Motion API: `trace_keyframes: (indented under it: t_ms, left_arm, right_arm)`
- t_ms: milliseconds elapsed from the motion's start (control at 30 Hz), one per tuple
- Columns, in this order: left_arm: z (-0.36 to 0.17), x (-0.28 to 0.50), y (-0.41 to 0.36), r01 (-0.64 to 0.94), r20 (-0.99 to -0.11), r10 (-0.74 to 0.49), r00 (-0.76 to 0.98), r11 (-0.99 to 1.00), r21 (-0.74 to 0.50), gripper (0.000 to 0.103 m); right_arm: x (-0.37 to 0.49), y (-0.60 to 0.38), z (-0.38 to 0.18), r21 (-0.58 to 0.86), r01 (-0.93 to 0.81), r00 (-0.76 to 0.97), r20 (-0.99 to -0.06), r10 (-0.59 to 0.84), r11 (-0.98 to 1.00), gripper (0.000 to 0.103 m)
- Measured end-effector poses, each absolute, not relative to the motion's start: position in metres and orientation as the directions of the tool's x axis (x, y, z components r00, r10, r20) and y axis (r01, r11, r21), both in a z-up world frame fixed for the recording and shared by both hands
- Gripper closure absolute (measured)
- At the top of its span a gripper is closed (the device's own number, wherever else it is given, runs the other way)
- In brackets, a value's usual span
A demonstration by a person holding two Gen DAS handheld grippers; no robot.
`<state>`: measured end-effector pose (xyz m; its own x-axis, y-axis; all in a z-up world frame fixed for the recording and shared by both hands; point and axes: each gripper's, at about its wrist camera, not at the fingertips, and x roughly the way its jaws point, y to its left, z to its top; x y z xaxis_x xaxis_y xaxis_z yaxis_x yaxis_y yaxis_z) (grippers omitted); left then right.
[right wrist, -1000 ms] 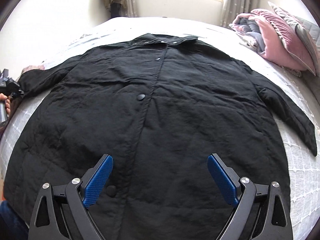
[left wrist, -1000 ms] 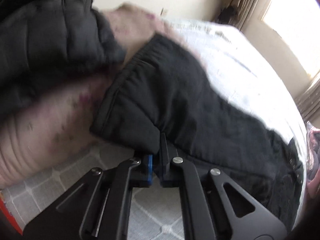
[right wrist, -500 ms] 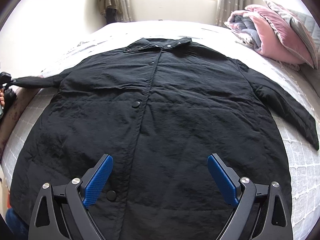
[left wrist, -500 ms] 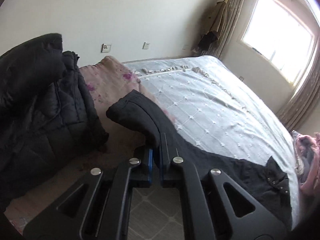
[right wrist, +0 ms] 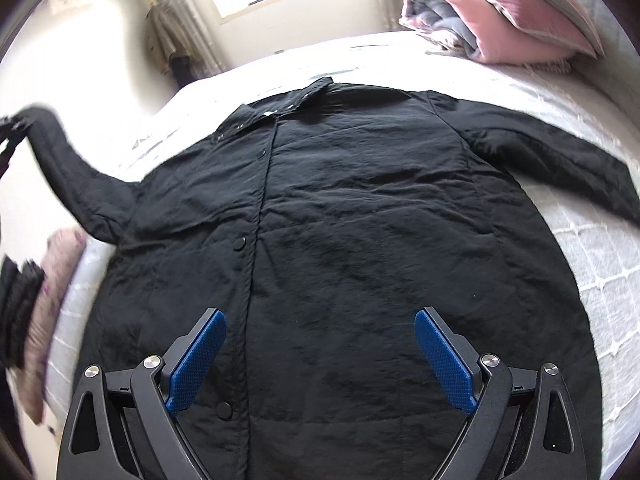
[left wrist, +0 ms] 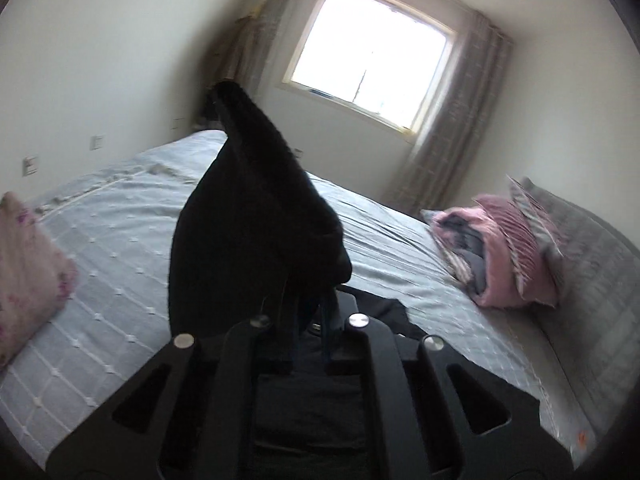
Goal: Fold large clothes
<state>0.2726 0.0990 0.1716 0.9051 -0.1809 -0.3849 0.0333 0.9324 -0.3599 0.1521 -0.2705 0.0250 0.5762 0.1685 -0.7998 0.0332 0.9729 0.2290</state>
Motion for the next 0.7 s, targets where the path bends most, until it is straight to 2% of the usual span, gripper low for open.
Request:
trace_keyframes:
  t_ms: [67, 100, 133, 233, 300, 367, 467, 567, 700]
  left_arm:
    - [0.156, 0.279, 0.042, 0.160, -0.377, -0.300, 0.876, 0.920, -0.359, 0.075]
    - [0.141, 0.285, 0.019, 0.224, -0.369, -0.372, 0.852, 0.896, -0.384, 0.049]
    - [0.119, 0.292, -0.008, 0.275, -0.381, -0.433, 0.817, 0.873, -0.403, 0.031]
    - [0.044, 0.316, -0.053, 0.298, -0.533, -0.512, 0.674, 0.848, -0.438, 0.033]
    - [0.007, 0.322, -0.051, 0.259, -0.569, -0.558, 0.604, 0.812, -0.523, 0.034]
    - [-0.015, 0.322, -0.034, 0.184, -0.591, -0.553, 0.587, 0.803, -0.567, 0.034]
    - [-0.024, 0.314, 0.001, 0.094, -0.662, -0.460, 0.592, 0.855, -0.510, 0.034]
    - [-0.015, 0.287, 0.032, 0.026, -0.720, -0.312, 0.620, 0.926, -0.378, 0.033]
    - [-0.017, 0.248, 0.080, -0.153, -0.810, -0.135, 0.571, 0.952, -0.266, 0.029]
  right_arm:
    - [0.152, -0.279, 0.027, 0.281, 0.041, 0.581, -0.788, 0.206, 0.959, 0.006]
    - [0.152, -0.282, 0.027, 0.296, 0.048, 0.583, -0.784, 0.214, 0.954, 0.006]
    - [0.152, -0.285, 0.027, 0.300, 0.055, 0.585, -0.783, 0.212, 0.952, 0.006]
    - [0.153, -0.299, 0.023, 0.298, 0.097, 0.582, -0.791, 0.188, 0.950, 0.006]
    - [0.155, -0.311, 0.017, 0.321, 0.144, 0.567, -0.802, 0.188, 0.936, 0.006]
    - [0.157, -0.320, 0.015, 0.370, 0.160, 0.553, -0.802, 0.227, 0.915, 0.006]
    - [0.157, -0.324, 0.015, 0.397, 0.160, 0.553, -0.795, 0.251, 0.904, 0.006]
    - [0.157, -0.321, 0.017, 0.386, 0.144, 0.553, -0.795, 0.249, 0.911, 0.006]
    - [0.156, -0.320, 0.020, 0.397, 0.129, 0.559, -0.786, 0.264, 0.909, 0.006]
